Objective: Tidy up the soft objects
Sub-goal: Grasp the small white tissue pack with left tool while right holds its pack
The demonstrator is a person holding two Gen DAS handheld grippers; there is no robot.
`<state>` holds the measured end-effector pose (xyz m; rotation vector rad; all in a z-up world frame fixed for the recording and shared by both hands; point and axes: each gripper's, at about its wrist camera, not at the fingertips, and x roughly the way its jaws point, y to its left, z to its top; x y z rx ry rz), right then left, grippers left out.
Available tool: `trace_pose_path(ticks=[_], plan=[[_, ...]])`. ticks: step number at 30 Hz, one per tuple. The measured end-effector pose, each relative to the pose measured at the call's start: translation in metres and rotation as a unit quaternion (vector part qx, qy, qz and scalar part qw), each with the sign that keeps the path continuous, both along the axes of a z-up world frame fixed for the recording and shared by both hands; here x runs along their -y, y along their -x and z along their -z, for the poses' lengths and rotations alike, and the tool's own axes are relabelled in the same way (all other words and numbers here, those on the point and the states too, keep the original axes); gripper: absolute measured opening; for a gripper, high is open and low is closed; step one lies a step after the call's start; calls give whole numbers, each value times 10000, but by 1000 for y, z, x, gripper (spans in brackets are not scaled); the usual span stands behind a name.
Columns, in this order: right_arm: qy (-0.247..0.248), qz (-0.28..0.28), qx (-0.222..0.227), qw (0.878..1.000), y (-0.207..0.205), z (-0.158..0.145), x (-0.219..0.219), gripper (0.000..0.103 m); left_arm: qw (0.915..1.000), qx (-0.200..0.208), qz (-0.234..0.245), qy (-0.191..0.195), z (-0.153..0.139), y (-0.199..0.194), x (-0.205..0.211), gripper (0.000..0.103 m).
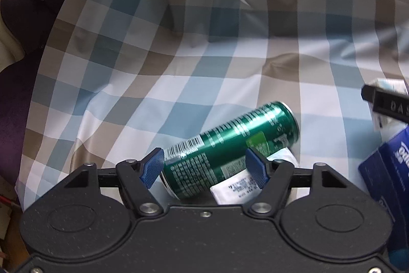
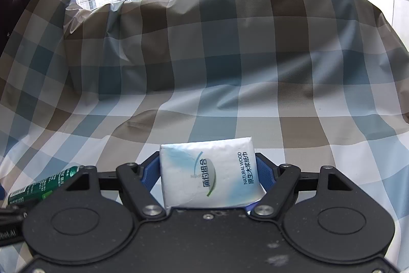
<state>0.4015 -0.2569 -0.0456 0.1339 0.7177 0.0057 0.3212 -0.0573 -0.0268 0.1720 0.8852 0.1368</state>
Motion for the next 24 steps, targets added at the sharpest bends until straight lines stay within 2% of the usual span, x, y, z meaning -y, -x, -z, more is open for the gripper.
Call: trace_pose_path(ticks=[1, 4, 7, 12, 13, 15, 20, 24], plan=[[-1, 0, -2, 10000, 0, 0, 0, 75, 9999, -61, 84, -15, 3, 5, 3, 66], [1, -5, -9, 10000, -1, 0, 0, 75, 9977, -437, 340, 382, 10, 16, 4, 66], [3, -17, -9, 10000, 0, 0, 0, 75, 9971, -396, 374, 527, 4, 26, 2, 66], [5, -15, 2, 10000, 0, 0, 0, 75, 9876, -540, 190, 1459, -12, 32, -15, 69], [4, -14, 10, 10000, 0, 0, -1, 75, 9856, -549, 163, 1591, -13, 34, -17, 73], [12, -10, 26, 10000, 1, 0, -1, 75, 9834, -548, 143, 1721, -14, 36, -15, 80], [-6, 9, 30, 10000, 2, 0, 0, 75, 9802, -583, 165, 1886, -5, 41, -5, 82], [-19, 19, 48, 10000, 2, -1, 1, 75, 9809, -549, 176, 1857, 4, 44, 5, 86]])
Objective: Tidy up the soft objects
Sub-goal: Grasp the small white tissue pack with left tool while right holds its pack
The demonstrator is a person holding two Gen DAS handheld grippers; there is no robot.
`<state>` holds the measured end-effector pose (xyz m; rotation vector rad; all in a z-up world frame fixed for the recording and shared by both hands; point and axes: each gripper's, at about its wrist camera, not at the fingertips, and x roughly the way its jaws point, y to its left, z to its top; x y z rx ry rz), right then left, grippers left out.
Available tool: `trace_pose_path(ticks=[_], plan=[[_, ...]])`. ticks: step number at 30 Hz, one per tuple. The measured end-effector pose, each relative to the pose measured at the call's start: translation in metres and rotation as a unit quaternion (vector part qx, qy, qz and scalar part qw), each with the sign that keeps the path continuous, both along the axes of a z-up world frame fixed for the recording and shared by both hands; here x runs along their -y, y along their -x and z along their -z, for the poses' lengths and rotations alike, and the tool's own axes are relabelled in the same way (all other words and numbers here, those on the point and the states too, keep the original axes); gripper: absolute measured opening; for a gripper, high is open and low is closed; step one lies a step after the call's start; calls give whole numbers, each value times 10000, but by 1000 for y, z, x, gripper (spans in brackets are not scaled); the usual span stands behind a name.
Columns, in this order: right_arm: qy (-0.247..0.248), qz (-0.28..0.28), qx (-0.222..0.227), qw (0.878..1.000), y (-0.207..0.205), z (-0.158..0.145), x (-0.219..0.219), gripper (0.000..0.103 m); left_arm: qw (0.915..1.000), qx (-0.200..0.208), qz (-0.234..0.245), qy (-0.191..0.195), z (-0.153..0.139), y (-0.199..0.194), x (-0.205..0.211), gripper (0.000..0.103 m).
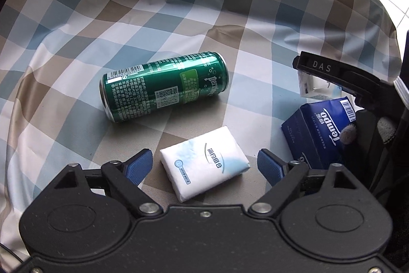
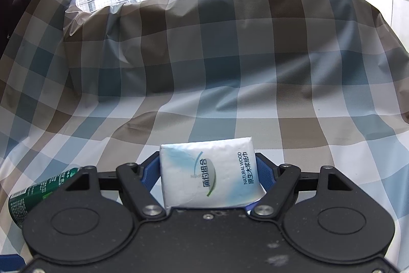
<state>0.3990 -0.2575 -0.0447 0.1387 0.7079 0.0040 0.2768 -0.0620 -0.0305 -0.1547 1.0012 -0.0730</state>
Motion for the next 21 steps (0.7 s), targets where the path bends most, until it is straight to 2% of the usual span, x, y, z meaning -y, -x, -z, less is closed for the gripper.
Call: trace_pose_path(ticks=[13, 21], plan=[[-23, 5, 8, 10000, 0, 0, 1, 75, 9996, -113, -195, -180, 21, -13, 8, 86], [-28, 6, -2, 10000, 0, 1, 1, 75, 9997, -148, 63, -155, 27, -14, 7, 87]])
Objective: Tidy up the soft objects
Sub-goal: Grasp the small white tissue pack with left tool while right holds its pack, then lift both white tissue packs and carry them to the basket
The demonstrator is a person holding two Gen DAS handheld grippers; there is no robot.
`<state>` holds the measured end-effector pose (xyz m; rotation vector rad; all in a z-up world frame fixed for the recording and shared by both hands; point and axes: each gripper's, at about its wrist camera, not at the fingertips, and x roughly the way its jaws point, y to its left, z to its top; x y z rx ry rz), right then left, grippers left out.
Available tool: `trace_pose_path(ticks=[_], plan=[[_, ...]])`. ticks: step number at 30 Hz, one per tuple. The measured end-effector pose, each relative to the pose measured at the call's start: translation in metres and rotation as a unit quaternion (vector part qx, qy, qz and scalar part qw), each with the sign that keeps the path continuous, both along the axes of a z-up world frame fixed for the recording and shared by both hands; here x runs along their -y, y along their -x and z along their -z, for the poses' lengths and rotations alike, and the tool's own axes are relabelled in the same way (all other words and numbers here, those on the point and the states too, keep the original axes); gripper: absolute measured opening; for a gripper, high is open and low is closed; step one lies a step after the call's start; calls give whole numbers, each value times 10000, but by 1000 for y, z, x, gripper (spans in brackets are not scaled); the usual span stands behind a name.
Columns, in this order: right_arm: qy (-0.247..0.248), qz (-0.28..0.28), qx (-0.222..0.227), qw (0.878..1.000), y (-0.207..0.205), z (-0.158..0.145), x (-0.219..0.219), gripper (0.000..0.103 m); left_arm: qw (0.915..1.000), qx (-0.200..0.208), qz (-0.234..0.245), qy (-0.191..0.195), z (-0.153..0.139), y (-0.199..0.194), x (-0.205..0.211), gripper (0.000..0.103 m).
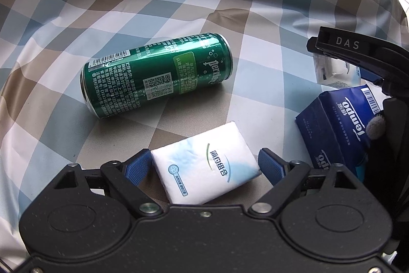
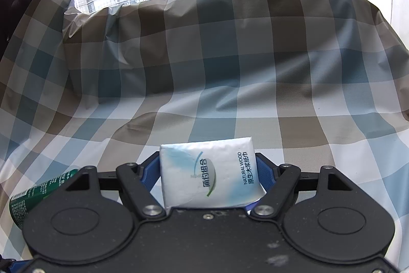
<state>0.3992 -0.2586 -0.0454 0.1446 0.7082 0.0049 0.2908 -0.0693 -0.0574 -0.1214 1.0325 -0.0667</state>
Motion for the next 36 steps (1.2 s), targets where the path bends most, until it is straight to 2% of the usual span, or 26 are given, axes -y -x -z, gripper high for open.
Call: trace_pose_path(ticks=[13, 18, 20, 24, 30, 34, 36], plan=[[-29, 67, -22, 10000, -1, 1, 0, 75, 9945, 52, 1044, -72, 0, 14, -1, 85], [-28, 98, -46, 9999, -2, 1, 0, 75, 9954, -29, 959, -45, 7, 11, 1, 89], [-32, 108, -58, 9999, -2, 1, 0, 75, 9947, 3, 1020, -115, 9, 12, 5, 95], [-42, 126, -52, 9999, -2, 1, 0, 75, 9939, 15, 1047, -359, 12, 14, 13, 96], [-28, 158, 2, 9999, 0, 1, 0, 75, 9977, 37, 670, 5, 6, 11, -3, 96], [-89, 214, 21, 9997, 1, 0, 2, 75, 9974, -3, 724, 1, 8, 7, -5, 94], [-113, 264, 42, 9996, 3, -2, 4, 75, 9967, 65, 801, -77, 7, 8, -2, 85]])
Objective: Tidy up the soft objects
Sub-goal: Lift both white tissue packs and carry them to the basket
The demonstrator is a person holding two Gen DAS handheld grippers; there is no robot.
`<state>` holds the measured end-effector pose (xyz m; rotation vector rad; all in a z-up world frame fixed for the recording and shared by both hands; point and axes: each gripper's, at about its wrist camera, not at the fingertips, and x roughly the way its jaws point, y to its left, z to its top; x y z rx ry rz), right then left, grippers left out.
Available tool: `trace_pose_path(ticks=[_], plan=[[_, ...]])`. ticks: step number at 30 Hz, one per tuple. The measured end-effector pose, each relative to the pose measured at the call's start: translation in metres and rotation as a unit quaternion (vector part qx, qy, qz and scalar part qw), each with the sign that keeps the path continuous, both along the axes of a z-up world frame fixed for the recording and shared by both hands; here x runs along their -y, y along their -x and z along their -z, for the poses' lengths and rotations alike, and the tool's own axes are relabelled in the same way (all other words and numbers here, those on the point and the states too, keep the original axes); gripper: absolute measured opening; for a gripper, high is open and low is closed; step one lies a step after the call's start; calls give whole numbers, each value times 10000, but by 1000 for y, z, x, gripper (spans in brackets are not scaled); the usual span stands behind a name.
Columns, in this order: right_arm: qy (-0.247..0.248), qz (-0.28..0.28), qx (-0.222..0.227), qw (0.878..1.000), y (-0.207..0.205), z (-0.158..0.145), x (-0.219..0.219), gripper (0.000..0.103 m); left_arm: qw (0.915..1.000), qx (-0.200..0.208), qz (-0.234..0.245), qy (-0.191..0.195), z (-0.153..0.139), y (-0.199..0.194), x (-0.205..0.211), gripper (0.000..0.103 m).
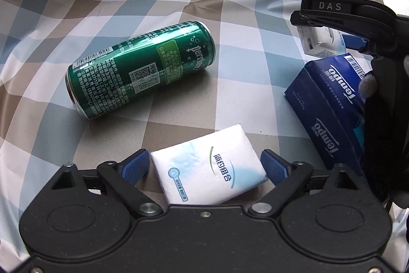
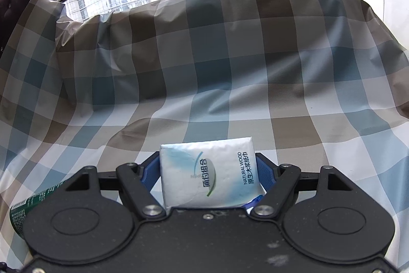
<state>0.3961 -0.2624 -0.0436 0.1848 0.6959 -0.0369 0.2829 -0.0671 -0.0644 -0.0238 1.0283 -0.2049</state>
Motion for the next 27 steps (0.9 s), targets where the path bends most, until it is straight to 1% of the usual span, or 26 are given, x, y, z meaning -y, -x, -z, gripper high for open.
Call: trace_pose_path(ticks=[4, 6, 10, 13, 17, 20, 22, 27], plan=[[-158, 63, -27, 9999, 1, -6, 8, 75, 10000, 7, 32, 88, -2, 0, -3, 82], [-188, 234, -58, 9995, 2, -11, 15, 74, 9999, 10, 45, 106, -3, 2, -5, 82], [18, 546, -23, 9985, 15, -25, 32, 74, 9997, 107, 135, 154, -10, 8, -6, 82], [299, 747, -32, 9968, 32, -34, 46, 74, 9994, 194, 204, 183, -18, 14, -7, 82], [475, 1020, -87, 9936, 66, -38, 68, 73, 9991, 275, 251, 224, -28, 25, -10, 82], [421, 1166, -117, 9922, 96, -40, 78, 73, 9986, 324, 308, 267, -37, 37, -16, 82], [377, 1186, -105, 9922, 118, -41, 79, 73, 9983, 378, 360, 253, -43, 48, -19, 82], [289, 1173, -67, 9926, 181, -44, 67, 73, 9975, 470, 461, 275, -57, 79, -29, 82]])
